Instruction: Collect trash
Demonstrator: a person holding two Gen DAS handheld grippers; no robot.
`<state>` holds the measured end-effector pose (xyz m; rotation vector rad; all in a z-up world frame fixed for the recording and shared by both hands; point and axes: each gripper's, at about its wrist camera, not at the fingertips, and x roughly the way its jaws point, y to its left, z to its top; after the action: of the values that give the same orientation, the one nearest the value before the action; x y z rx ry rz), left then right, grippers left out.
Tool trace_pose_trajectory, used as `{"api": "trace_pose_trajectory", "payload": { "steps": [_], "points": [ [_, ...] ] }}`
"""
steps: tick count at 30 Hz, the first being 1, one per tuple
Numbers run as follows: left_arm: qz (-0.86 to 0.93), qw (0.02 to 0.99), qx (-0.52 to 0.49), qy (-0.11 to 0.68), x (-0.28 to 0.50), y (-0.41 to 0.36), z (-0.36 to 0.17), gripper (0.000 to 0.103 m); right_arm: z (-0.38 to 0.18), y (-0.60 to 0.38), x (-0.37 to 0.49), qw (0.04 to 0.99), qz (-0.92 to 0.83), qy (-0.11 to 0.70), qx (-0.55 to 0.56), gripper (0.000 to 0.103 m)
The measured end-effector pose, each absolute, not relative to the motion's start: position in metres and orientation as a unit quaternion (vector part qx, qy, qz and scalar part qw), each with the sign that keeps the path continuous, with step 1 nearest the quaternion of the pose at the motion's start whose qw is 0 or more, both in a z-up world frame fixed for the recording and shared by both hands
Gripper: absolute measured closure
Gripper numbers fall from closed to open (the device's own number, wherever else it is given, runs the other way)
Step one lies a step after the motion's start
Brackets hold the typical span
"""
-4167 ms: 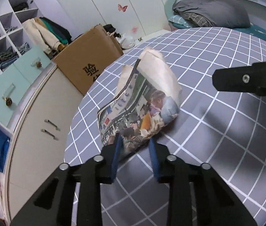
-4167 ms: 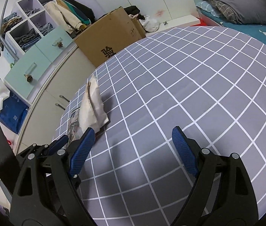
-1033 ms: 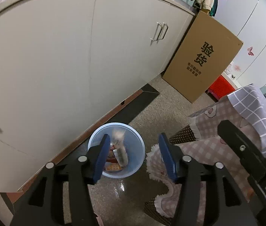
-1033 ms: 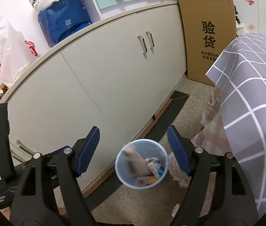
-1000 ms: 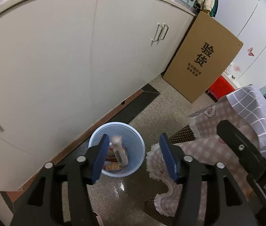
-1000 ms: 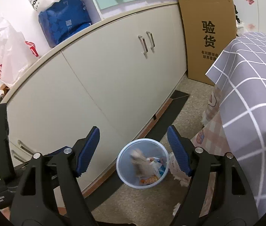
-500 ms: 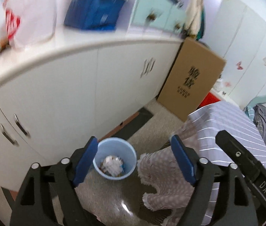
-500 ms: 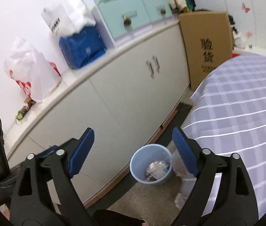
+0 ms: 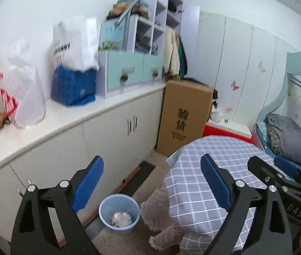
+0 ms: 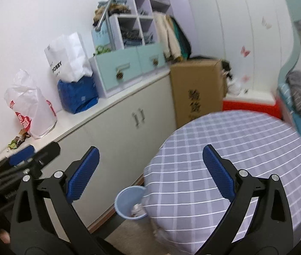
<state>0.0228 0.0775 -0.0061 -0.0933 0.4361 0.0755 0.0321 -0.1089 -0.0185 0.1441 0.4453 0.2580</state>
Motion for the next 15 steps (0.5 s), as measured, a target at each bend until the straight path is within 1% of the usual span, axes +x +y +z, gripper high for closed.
{"api": "trace_pose_trajectory", "payload": {
  "steps": [4, 15],
  "points": [
    [0.036, 0.98, -0.029, 0.194, 0.005, 0.061, 0.01, 0.011, -0.003, -0.122, 0.005, 0.975, 0.104, 0.189, 0.054, 0.007],
    [0.007, 0.987, -0.007, 0.158, -0.022, 0.035, 0.032, 0.01, 0.019, -0.142, -0.033, 0.986, 0.066, 0.149, 0.037, 0.007]
  ]
}}
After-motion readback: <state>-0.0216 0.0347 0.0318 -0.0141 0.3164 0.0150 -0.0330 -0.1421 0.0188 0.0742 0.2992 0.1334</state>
